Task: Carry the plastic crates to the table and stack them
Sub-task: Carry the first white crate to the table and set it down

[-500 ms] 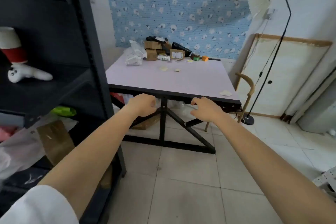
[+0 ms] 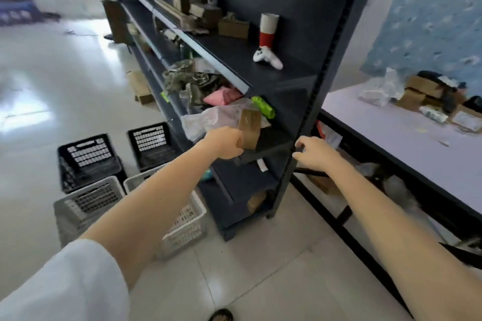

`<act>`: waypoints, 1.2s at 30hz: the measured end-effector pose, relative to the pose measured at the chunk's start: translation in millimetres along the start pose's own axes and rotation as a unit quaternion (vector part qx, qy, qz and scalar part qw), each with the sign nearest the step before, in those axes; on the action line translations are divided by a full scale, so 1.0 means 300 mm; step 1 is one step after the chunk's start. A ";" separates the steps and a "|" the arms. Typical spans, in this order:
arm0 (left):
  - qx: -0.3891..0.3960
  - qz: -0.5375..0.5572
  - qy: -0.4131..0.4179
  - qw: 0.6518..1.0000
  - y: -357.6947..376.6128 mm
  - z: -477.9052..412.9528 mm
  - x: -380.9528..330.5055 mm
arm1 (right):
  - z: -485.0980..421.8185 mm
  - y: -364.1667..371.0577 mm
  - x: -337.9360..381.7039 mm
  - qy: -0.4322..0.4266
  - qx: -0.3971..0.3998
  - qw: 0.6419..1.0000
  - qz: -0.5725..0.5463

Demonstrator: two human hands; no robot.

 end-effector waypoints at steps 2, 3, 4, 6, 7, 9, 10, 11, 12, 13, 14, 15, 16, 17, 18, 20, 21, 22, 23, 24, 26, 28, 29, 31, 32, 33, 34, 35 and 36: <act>0.003 -0.015 -0.061 0.998 -0.012 0.133 0.138 | -0.007 0.061 0.166 -0.045 0.024 0.999 -0.011; 0.001 -0.022 -0.087 0.996 -0.022 0.190 0.194 | -0.007 0.086 0.237 -0.060 0.033 0.997 -0.017; -0.003 -0.026 -0.109 0.994 -0.030 0.235 0.243 | -0.006 0.106 0.299 -0.076 0.040 0.996 -0.022; -0.006 -0.035 -0.164 0.986 -0.054 0.373 0.376 | 0.004 0.162 0.476 -0.132 0.061 0.989 -0.026; -0.010 -0.036 -0.188 0.982 -0.067 0.437 0.436 | 0.013 0.184 0.561 -0.157 0.071 0.985 -0.026; -0.021 -0.036 -0.234 0.971 -0.093 0.570 0.554 | 0.037 0.227 0.731 -0.200 0.089 0.975 -0.029; -0.025 -0.033 -0.252 0.967 -0.102 0.632 0.612 | 0.056 0.247 0.812 -0.216 0.098 0.971 -0.031; -0.028 -0.032 -0.267 0.963 -0.112 0.692 0.667 | 0.076 0.269 0.892 -0.231 0.106 0.967 -0.035; -0.031 -0.034 -0.280 0.959 -0.120 0.748 0.720 | 0.094 0.292 0.968 -0.244 0.114 0.962 -0.037; -0.034 -0.037 -0.292 0.955 -0.127 0.801 0.774 | 0.110 0.315 1.043 -0.254 0.120 0.959 -0.037; -0.039 -0.040 -0.303 0.951 -0.131 0.849 0.831 | 0.126 0.339 1.117 -0.262 0.125 0.956 -0.036; -0.040 -0.044 -0.312 0.948 -0.132 0.891 0.889 | 0.140 0.364 1.189 -0.267 0.128 0.954 -0.034; -0.040 -0.049 -0.318 0.946 -0.133 0.931 0.945 | 0.154 0.388 1.259 -0.269 0.129 0.954 -0.032; -0.040 -0.051 -0.324 0.944 -0.136 0.969 1.001 | 0.166 0.413 1.329 -0.269 0.129 0.954 -0.030; -0.042 -0.050 -0.328 0.942 -0.138 1.004 1.060 | 0.179 0.438 1.395 -0.266 0.129 0.955 -0.030; -0.043 -0.050 -0.334 0.940 -0.145 1.072 1.186 | 0.195 0.491 1.529 -0.261 0.130 0.956 -0.032; -0.039 -0.046 -0.334 0.941 -0.144 1.104 1.248 | 0.203 0.517 1.593 -0.260 0.134 0.956 -0.032; -0.033 -0.042 -0.332 0.942 -0.141 1.132 1.307 | 0.210 0.543 1.653 -0.257 0.139 0.956 -0.034; -0.027 -0.038 -0.330 0.943 -0.137 1.155 1.366 | 0.215 0.571 1.711 -0.250 0.144 0.957 -0.038; -0.020 -0.034 -0.328 0.944 -0.132 1.173 1.420 | 0.219 0.598 1.764 -0.243 0.150 0.958 -0.040; -0.007 -0.019 -0.324 0.946 -0.117 1.192 1.529 | 0.223 0.656 1.856 -0.237 0.166 0.957 -0.035; 0.004 -0.007 -0.318 0.948 -0.095 1.190 1.639 | 0.213 0.718 1.937 -0.227 0.179 0.957 -0.025; 0.010 -0.005 -0.313 0.950 -0.083 1.182 1.694 | 0.200 0.752 1.975 -0.221 0.184 0.958 -0.020; 0.020 -0.002 -0.303 0.953 -0.063 1.153 1.807 | 0.158 0.825 2.046 -0.208 0.197 0.958 -0.013; 0.025 0.000 -0.298 0.954 -0.053 1.133 1.860 | 0.133 0.861 2.077 -0.201 0.204 0.958 -0.011; 0.029 -0.003 -0.291 0.956 -0.042 1.108 1.915 | 0.105 0.897 2.105 -0.194 0.209 0.959 -0.008; 0.032 -0.009 -0.283 0.958 -0.030 1.081 1.969 | 0.074 0.931 2.131 -0.186 0.210 0.960 -0.007; 0.037 -0.010 -0.277 0.960 -0.022 1.052 2.023 | 0.040 0.963 2.158 -0.181 0.207 0.961 -0.007; 0.044 -0.005 -0.272 0.961 -0.016 1.024 2.073 | 0.008 0.990 2.183 -0.175 0.204 0.963 -0.009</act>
Point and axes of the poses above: each hand's wrist, its own z-axis away from the middle knuckle, its own y-axis out of the palm, x = y × z, the point moved 1 cm from there along -z, towards the middle knuckle, and after that the axes turned 12 degrees about -x, right-handed, at the moved point
